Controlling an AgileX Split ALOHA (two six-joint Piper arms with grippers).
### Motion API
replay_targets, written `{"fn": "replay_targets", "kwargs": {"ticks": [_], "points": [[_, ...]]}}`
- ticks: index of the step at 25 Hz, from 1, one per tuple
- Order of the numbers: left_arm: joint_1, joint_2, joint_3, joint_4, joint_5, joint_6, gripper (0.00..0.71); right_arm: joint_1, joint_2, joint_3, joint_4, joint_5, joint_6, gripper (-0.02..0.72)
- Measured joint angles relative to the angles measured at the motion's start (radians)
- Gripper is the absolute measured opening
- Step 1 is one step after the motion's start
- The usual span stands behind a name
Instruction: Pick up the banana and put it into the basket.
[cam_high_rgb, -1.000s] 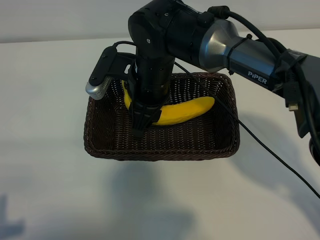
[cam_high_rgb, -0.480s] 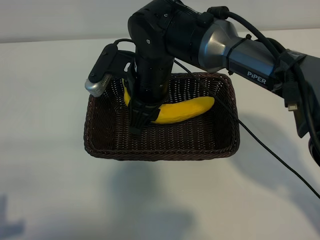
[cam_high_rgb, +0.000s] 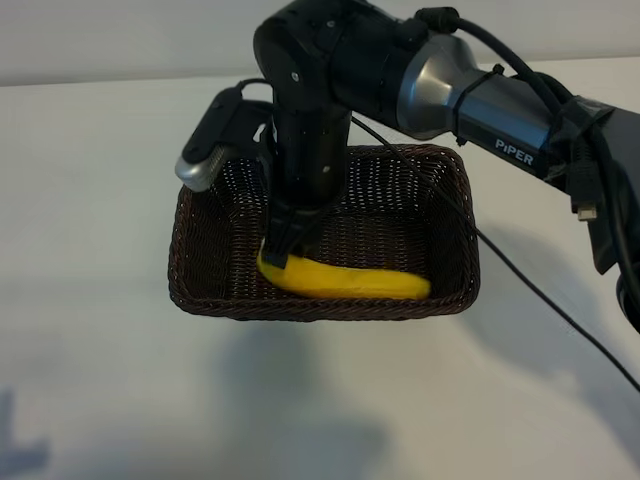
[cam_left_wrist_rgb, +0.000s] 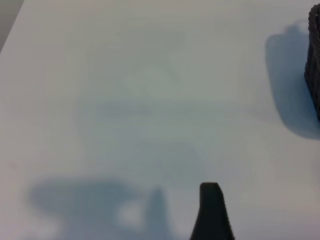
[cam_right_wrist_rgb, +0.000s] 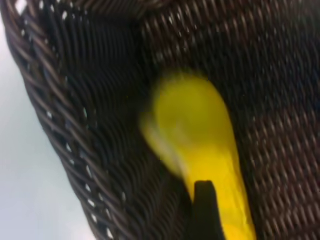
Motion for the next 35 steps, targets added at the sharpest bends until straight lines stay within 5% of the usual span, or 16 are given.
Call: {"fn": "replay_targets", "kwargs": {"ticks": [8,17,27,35], "points": [[0.000,0.000,0.000,0.000,0.000,0.001,0.548,-0.033,0.000,-0.157,-0.027,0.027,0.008,0.549],[0.000,0.000,0.000,0.000,0.000,0.001,0.548,-0.292,0.000,-0.165,-0.025,0.009,0.036,0.547],[0.000,0.000,0.000,0.000,0.000,0.001,0.548,-0.609,0.000,-0.165,-0.023,0.006,0.225,0.547],[0.000,0.000,0.000,0.000,0.000,0.002,0.548,-0.730,0.000,-0.165,0.083,0.006,0.427,0.547]]}}
